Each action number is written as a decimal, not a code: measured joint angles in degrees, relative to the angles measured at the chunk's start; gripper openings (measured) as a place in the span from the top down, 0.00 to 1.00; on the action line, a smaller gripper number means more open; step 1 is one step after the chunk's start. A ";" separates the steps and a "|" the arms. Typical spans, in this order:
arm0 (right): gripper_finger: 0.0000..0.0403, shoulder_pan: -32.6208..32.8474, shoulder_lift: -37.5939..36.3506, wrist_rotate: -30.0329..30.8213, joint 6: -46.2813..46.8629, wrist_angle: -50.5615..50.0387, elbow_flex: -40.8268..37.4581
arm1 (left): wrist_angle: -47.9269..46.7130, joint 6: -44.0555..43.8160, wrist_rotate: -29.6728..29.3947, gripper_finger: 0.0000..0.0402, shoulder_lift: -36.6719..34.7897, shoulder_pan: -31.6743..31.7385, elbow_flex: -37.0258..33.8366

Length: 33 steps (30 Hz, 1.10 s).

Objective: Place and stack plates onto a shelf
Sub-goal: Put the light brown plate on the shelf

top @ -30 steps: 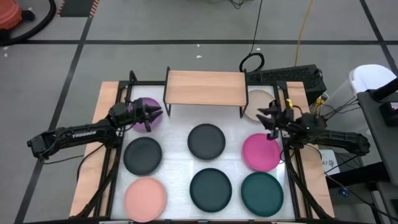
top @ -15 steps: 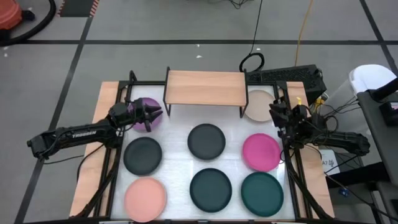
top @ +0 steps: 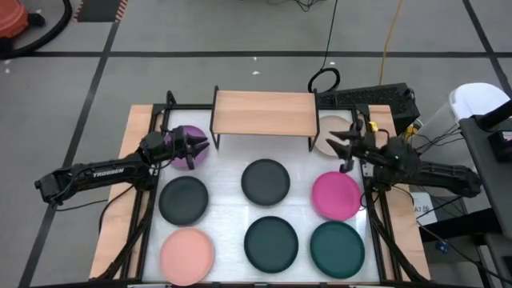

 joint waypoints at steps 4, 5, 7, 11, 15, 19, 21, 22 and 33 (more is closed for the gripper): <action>0.68 0.06 8.23 0.11 -0.51 -11.23 6.79 | 0.00 0.00 0.00 0.69 0.00 -0.02 0.00; 0.68 0.08 10.22 0.43 -0.31 -13.82 8.40 | 0.10 0.00 -0.01 0.69 -0.01 0.00 0.00; 0.68 0.12 13.97 2.63 0.36 -20.06 11.21 | 0.10 0.00 0.00 0.69 -0.02 -0.01 0.00; 0.68 0.10 19.89 7.68 2.08 -32.41 16.55 | 0.09 0.00 0.00 0.69 -0.01 0.00 0.00; 0.68 0.12 22.90 9.00 10.04 -44.47 21.23 | 0.07 0.01 0.00 0.69 -0.01 -0.01 0.00; 0.68 0.12 24.69 8.96 18.83 -54.11 21.68 | 0.04 0.00 0.00 0.69 0.00 -0.02 0.00; 0.68 0.01 26.11 9.34 21.15 -56.95 21.50 | 0.04 0.00 0.00 0.69 0.00 0.00 0.00; 0.68 0.01 26.82 10.22 21.52 -57.40 21.01 | 0.03 0.00 0.00 0.69 -0.01 0.00 0.00; 0.66 -2.46 38.11 11.91 17.47 -50.59 14.91 | 0.00 0.00 0.00 0.69 -0.02 0.00 0.00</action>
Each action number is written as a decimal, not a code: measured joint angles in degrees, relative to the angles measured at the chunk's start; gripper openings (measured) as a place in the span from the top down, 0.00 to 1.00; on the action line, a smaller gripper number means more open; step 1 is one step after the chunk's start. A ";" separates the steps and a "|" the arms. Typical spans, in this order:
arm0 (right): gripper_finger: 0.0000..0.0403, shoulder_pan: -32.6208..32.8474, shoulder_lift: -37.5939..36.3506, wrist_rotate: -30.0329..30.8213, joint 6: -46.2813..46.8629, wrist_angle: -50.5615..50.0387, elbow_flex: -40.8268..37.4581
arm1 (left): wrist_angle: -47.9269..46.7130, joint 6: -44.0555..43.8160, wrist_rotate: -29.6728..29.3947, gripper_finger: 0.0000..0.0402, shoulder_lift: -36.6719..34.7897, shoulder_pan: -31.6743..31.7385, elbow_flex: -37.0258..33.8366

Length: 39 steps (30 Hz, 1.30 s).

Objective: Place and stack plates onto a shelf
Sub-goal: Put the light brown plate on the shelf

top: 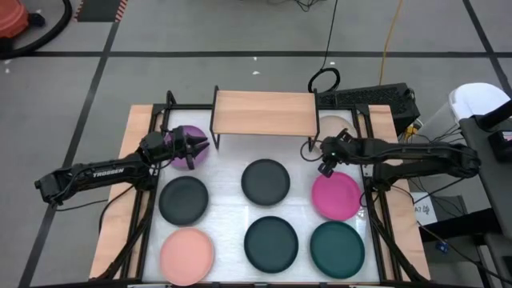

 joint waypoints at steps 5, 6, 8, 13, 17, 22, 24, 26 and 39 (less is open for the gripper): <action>0.60 -2.14 4.86 3.08 0.66 0.11 -0.26 | 0.00 0.00 0.00 0.69 0.00 0.00 0.00; 0.58 -2.53 5.77 4.11 0.80 0.10 -0.26 | 0.00 0.00 0.00 0.69 0.02 0.00 0.00; 0.56 -3.31 7.47 4.87 1.15 0.21 -0.26 | 0.00 0.00 -0.01 0.69 0.02 -0.01 0.00; 0.53 -4.72 11.08 5.45 1.56 1.46 -0.26 | 0.00 0.00 0.00 0.69 0.00 -0.01 0.00; 0.55 -5.32 12.90 5.83 2.39 2.25 -0.26 | 0.00 0.00 0.00 0.69 0.02 -0.02 0.00; 0.63 -5.86 14.00 5.78 2.40 2.22 -0.26 | 0.00 0.00 0.00 0.69 0.02 0.00 0.00; 0.69 -6.24 14.06 5.70 2.37 2.20 -0.26 | 0.00 0.00 0.00 0.69 0.01 -0.02 0.00; 0.77 -6.54 14.06 5.67 2.09 1.95 -0.26 | 0.00 0.00 -0.02 0.69 0.00 -0.02 0.00; 0.99 -6.63 7.61 13.02 4.55 -2.37 1.34 | -0.02 0.00 0.00 0.69 0.01 -0.01 0.00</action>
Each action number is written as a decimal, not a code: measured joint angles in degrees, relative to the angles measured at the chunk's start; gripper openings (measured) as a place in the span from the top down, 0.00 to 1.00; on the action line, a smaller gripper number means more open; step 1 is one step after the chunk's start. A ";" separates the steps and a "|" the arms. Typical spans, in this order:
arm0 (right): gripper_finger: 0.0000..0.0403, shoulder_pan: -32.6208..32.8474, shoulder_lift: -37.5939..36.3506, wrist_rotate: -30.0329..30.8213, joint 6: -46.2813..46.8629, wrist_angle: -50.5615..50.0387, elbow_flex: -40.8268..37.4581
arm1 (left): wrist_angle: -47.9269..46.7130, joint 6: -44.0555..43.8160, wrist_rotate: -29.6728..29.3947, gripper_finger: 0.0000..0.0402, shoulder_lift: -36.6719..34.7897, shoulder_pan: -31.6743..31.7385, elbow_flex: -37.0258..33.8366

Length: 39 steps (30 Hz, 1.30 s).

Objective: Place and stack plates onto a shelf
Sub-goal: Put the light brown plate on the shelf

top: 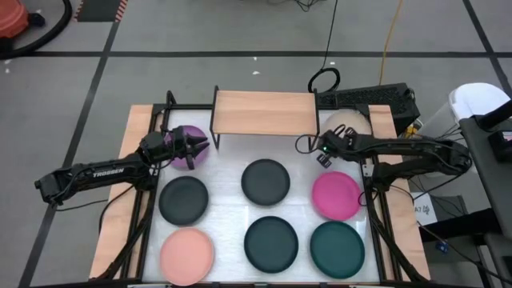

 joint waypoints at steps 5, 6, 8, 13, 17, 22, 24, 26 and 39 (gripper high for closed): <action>1.00 0.12 -8.42 6.58 0.59 -1.47 3.21 | 0.00 0.00 0.00 0.69 0.01 -0.01 0.00; 1.00 0.23 -10.36 7.66 0.24 -1.12 3.90 | 0.00 0.00 0.00 0.69 -0.01 0.01 0.00; 1.00 0.58 -13.84 9.41 -2.28 1.75 5.26 | 0.00 0.00 0.00 0.69 -0.01 0.00 0.00; 1.00 1.80 -18.36 6.84 -16.53 17.10 10.17 | 0.00 0.00 0.00 0.69 -0.01 0.00 0.00; 1.00 3.68 -15.76 -1.38 -25.24 26.45 15.48 | 0.00 0.01 0.00 0.69 -0.01 0.01 0.00; 1.00 5.98 -6.44 -10.95 -29.26 27.69 21.76 | 0.00 0.00 0.00 0.69 0.00 0.01 0.00; 1.00 6.77 -2.26 -14.25 -30.84 27.25 23.00 | 0.00 0.00 0.00 0.69 0.00 -0.01 0.00; 1.00 7.53 1.78 -15.26 -31.97 27.23 23.85 | 0.00 0.00 0.00 0.69 -0.01 -0.01 0.00; 1.00 7.17 13.89 -12.62 -33.53 24.67 24.06 | 0.00 0.00 0.00 0.69 0.01 0.00 0.00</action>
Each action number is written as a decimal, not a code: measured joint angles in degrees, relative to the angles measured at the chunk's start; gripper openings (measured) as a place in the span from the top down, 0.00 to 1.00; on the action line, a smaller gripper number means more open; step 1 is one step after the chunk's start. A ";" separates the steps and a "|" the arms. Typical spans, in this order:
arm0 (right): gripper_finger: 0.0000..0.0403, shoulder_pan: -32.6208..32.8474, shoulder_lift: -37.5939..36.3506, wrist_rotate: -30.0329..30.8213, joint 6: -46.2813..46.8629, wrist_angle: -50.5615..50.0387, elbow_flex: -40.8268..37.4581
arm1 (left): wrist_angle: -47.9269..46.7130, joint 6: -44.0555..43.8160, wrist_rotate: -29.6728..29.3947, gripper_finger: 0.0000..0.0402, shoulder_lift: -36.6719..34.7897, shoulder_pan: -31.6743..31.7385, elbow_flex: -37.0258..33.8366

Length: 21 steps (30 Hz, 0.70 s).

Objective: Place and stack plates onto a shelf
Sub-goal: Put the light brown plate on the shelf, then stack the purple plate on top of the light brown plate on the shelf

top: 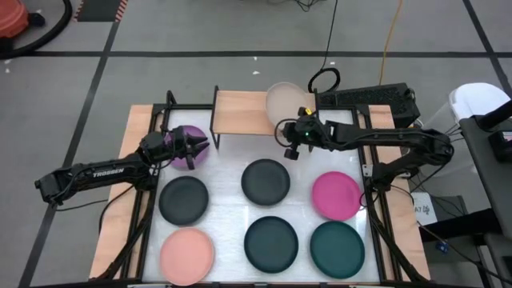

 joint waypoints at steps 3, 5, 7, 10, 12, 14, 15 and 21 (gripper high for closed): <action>0.98 0.10 0.03 -0.13 0.06 0.03 0.00 | 0.02 0.00 0.00 0.69 -0.02 0.01 0.00; 0.95 0.13 0.03 -0.68 0.04 0.00 0.00 | 0.02 0.00 0.00 0.69 0.00 0.01 0.00; 0.92 0.15 0.03 -0.82 0.04 -0.01 0.00 | 0.02 0.00 0.00 0.69 -0.01 -0.01 0.00; 0.88 0.17 0.03 -0.83 -0.11 0.03 0.00 | 0.02 0.00 0.00 0.69 0.00 0.00 0.00; 0.85 0.36 0.03 -0.82 -0.18 0.19 0.00 | 0.02 0.00 0.00 0.69 0.00 0.00 0.00; 0.82 0.77 -0.73 -0.83 -0.46 0.04 0.00 | 0.02 0.00 0.00 0.69 0.00 0.01 0.00; 0.81 1.20 -1.31 -0.81 -0.81 0.04 0.00 | 0.02 0.00 0.00 0.69 0.00 -0.01 0.00; 0.76 5.29 -10.47 -0.79 -3.84 1.36 0.00 | 0.02 0.00 0.00 0.69 0.00 -0.01 0.00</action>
